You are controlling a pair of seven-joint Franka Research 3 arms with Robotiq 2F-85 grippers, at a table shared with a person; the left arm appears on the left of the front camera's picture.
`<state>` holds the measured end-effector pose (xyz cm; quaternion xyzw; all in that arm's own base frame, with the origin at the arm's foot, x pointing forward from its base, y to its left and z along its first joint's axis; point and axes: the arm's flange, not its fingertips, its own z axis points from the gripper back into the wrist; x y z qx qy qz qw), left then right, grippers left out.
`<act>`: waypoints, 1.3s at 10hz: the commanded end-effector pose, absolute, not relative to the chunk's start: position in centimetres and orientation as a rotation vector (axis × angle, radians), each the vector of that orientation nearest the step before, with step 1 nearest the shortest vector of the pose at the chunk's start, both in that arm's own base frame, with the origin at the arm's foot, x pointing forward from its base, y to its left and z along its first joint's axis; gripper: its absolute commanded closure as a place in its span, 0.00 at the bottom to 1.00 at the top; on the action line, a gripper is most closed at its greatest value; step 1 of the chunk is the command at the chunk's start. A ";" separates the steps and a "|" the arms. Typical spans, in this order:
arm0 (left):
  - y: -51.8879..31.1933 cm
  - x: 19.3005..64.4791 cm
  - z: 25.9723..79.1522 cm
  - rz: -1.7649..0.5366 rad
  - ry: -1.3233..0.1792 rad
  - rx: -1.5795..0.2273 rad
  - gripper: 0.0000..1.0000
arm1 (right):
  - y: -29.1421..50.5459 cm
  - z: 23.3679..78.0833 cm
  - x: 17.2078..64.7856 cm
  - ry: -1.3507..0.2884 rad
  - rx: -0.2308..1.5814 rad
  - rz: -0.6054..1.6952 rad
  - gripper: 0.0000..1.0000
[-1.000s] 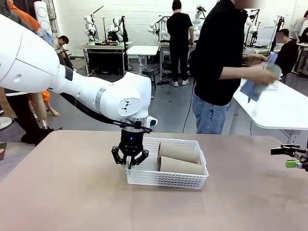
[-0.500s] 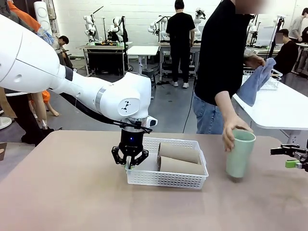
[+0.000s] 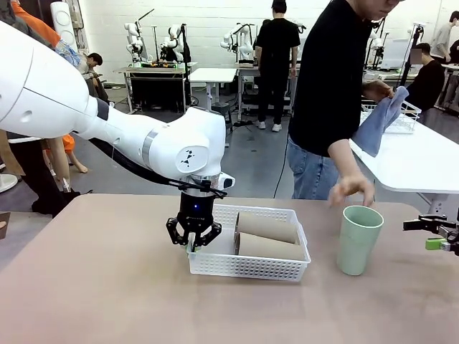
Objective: Clean and organize the cups into the basket.
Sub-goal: Pick up the Reusable plastic cup from the right side of the table and stack it inside the Organizing basket in the center of the table.
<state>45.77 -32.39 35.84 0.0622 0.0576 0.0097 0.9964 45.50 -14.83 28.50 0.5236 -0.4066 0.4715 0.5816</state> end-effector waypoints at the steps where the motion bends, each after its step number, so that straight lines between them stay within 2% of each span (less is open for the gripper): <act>1: -32.3 45.7 35.9 0.012 0.111 0.122 1.00 | -15.0 28.4 45.2 -0.948 1.221 1.122 0.00; 5: -32.3 45.7 35.9 0.012 0.111 0.122 1.00 | -14.8 28.5 45.5 -0.950 1.223 1.101 0.00; 9: -32.3 45.7 35.9 0.012 0.111 0.122 1.00 | -12.1 26.5 46.2 -0.999 1.135 1.222 0.00; 13: -32.3 45.7 35.9 0.012 0.111 0.122 1.00 | -10.0 25.2 47.8 -0.999 1.164 1.211 0.00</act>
